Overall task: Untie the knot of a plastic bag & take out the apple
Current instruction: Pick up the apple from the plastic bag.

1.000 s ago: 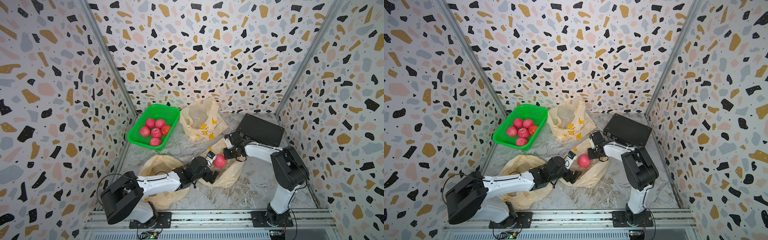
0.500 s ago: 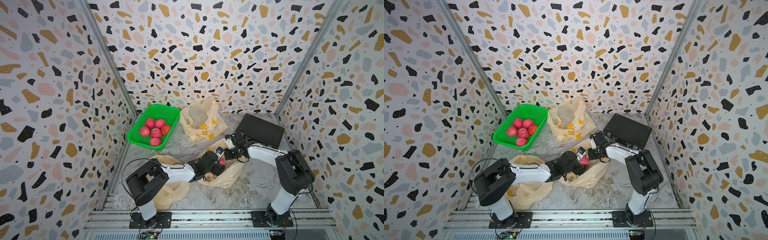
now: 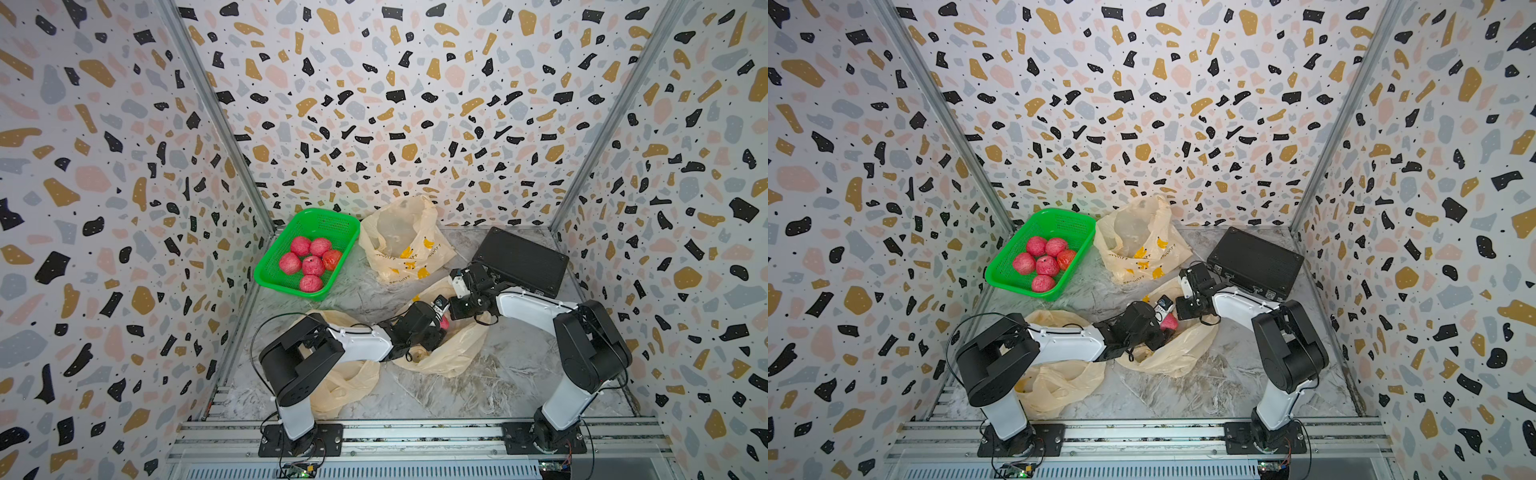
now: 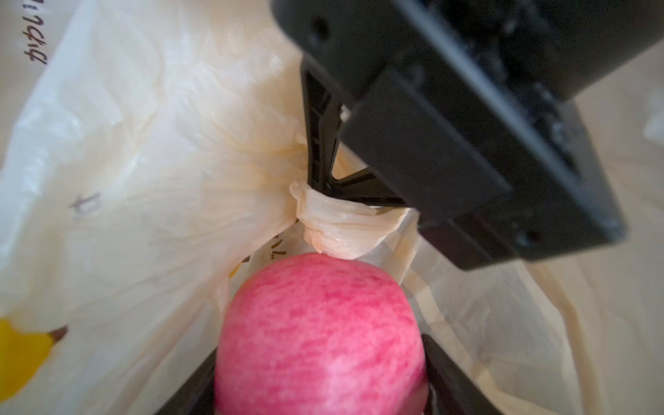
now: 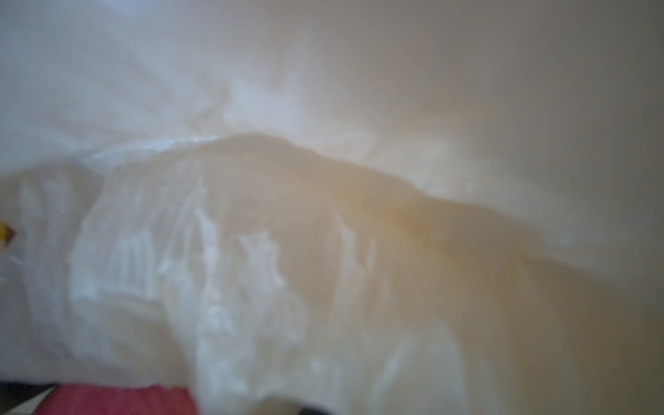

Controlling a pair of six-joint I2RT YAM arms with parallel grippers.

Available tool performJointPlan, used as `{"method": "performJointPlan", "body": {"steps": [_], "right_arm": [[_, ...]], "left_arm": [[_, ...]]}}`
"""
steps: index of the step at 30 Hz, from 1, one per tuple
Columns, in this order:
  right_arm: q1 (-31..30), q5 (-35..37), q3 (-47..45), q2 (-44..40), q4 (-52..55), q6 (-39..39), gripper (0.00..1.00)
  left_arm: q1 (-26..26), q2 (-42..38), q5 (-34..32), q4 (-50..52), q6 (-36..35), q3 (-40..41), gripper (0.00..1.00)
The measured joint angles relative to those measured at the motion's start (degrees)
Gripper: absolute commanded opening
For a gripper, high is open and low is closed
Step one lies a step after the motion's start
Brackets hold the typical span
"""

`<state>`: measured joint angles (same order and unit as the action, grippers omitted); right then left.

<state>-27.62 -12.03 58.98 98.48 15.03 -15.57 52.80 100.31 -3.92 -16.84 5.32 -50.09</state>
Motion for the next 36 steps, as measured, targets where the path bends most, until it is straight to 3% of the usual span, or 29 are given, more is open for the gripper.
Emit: {"method": "performJointPlan", "body": {"steps": [7, 12, 15, 22, 29, 32, 35, 36], "right_arm": [[0.02, -0.15, 0.11, 0.04, 0.42, 0.28, 0.00], [-0.04, -0.48, 0.48, 0.13, 0.39, 0.37, 0.00], [-0.02, -0.57, 0.81, 0.20, 0.55, 0.39, 0.00], [0.07, -0.57, 1.31, 0.63, 1.11, 0.42, 0.00], [0.13, -0.57, 1.31, 0.61, 1.84, 0.68, 0.00], [0.13, -0.66, 1.31, 0.61, 2.27, 0.85, 0.18], [0.13, -1.31, 1.64, 0.61, 3.21, 1.51, 0.51], [0.15, -1.49, 2.03, 0.61, 3.74, 1.57, 0.73]], "left_arm": [[-2.14, -11.23, 4.66, 4.72, 0.31, 0.94, 0.60], [-3.85, -22.34, 9.22, 9.25, 0.74, 2.40, 0.72], [-5.70, -27.43, 13.11, 9.97, 2.03, 4.02, 0.71], [-10.99, -24.61, 20.79, 6.78, 7.72, 5.29, 0.72], [-16.39, -26.60, 21.44, 1.64, 15.41, 10.60, 0.69], [-18.82, -29.79, 21.44, 3.06, 16.41, 7.08, 0.67], [-20.98, -32.30, 20.65, 4.83, 16.83, 1.55, 0.66], [-21.70, -33.05, 20.02, 6.40, 16.79, -0.50, 0.66]]}}
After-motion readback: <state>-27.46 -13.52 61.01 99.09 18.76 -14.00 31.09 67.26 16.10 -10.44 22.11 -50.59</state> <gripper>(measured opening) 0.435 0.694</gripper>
